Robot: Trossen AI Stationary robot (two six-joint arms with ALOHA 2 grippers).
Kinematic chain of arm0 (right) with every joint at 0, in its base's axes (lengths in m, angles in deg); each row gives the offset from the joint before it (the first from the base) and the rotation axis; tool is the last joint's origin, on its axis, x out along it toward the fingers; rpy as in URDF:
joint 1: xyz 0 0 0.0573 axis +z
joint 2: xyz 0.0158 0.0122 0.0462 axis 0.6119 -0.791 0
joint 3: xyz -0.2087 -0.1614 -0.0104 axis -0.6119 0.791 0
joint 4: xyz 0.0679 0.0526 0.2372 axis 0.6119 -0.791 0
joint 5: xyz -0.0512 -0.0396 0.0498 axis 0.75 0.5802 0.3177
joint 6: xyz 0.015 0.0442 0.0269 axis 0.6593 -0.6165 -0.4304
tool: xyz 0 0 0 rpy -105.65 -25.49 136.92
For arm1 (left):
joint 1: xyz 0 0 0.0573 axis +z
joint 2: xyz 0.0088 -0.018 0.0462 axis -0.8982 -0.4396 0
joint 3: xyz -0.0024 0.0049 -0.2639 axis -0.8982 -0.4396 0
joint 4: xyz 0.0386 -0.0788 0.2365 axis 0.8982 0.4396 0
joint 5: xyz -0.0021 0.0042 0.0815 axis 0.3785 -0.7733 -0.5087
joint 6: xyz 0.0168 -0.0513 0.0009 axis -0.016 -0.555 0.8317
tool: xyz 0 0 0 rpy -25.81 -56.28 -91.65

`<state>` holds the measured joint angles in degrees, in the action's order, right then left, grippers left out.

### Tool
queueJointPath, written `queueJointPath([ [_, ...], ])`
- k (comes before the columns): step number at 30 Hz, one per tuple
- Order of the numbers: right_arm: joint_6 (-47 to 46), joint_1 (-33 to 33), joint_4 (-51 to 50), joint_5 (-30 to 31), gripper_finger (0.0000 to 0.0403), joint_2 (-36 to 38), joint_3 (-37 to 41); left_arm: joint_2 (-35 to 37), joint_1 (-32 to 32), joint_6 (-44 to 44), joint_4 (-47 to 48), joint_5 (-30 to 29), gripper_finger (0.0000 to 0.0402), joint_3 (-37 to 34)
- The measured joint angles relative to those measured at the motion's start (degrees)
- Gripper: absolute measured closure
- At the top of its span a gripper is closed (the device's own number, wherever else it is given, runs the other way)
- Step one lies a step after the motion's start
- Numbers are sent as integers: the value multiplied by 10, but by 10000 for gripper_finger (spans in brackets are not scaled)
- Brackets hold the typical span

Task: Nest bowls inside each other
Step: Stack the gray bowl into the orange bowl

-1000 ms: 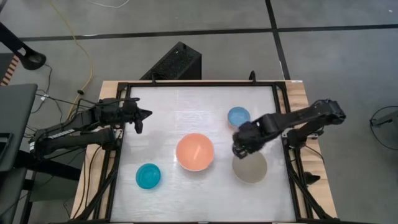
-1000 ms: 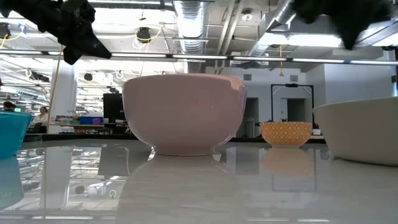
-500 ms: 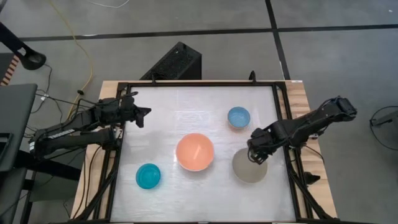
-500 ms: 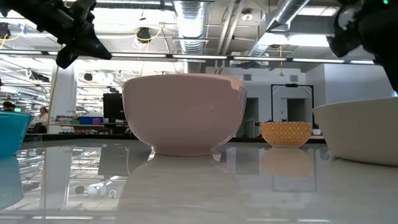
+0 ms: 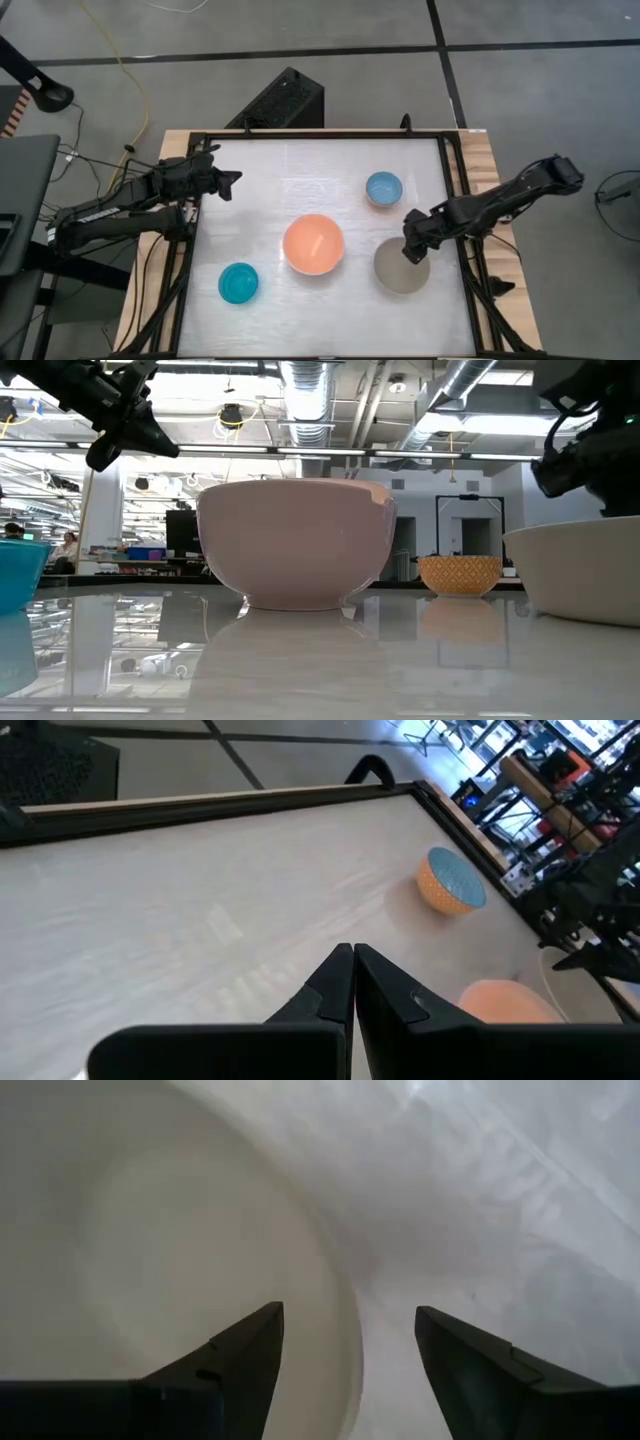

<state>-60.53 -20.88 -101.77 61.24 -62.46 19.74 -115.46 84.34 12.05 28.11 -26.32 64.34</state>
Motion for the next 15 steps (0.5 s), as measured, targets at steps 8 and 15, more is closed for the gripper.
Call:
queueJointPath([
  [8,-7,-17,24,-15,210,-49,0,0,0,35,6,29,401,0],
  [15,-36,-36,34,-26,372,-63,-8,0,0,80,22,45,401,0],
])
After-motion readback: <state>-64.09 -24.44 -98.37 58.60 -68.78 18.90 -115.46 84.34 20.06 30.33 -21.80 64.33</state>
